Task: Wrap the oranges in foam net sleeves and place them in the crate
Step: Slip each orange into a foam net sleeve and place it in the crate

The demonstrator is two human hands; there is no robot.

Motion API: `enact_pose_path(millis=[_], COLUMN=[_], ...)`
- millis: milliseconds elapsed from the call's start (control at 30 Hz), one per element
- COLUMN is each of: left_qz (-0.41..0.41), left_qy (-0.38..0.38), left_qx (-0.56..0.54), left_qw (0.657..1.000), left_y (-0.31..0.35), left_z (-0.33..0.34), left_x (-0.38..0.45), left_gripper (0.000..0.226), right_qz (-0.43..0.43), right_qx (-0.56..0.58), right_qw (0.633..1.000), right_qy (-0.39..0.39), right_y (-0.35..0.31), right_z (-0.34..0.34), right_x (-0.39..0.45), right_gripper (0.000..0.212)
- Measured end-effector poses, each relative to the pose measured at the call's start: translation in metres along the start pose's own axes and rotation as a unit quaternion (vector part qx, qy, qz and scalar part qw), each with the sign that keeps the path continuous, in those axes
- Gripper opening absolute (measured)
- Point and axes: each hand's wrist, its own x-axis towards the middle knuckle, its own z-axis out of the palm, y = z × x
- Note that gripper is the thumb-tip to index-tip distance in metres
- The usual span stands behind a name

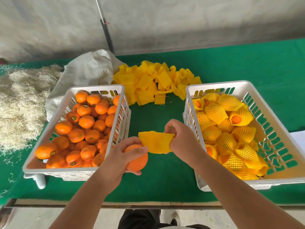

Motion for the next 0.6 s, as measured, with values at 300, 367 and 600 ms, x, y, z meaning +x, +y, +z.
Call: enact_pose_path(millis=[300, 367, 600], left_qz=[0.015, 0.023, 0.064], left_qy=[-0.097, -0.082, -0.011], left_qx=[0.064, 0.056, 0.027], left_qw=[0.993, 0.995, 0.998], left_y=[0.012, 0.012, 0.004], left_z=[-0.008, -0.009, -0.005], left_x=[-0.007, -0.006, -0.003], left_gripper=[0.062, 0.059, 0.059], right_qz=[0.058, 0.08, 0.105], right_qx=[0.021, 0.027, 0.093], right_qw=[0.998, 0.996, 0.99], right_qy=[0.014, 0.031, 0.023], right_y=[0.004, 0.006, -0.001], right_z=[-0.015, -0.015, -0.019], right_x=[0.004, 0.005, -0.012], right_gripper=[0.019, 0.015, 0.03])
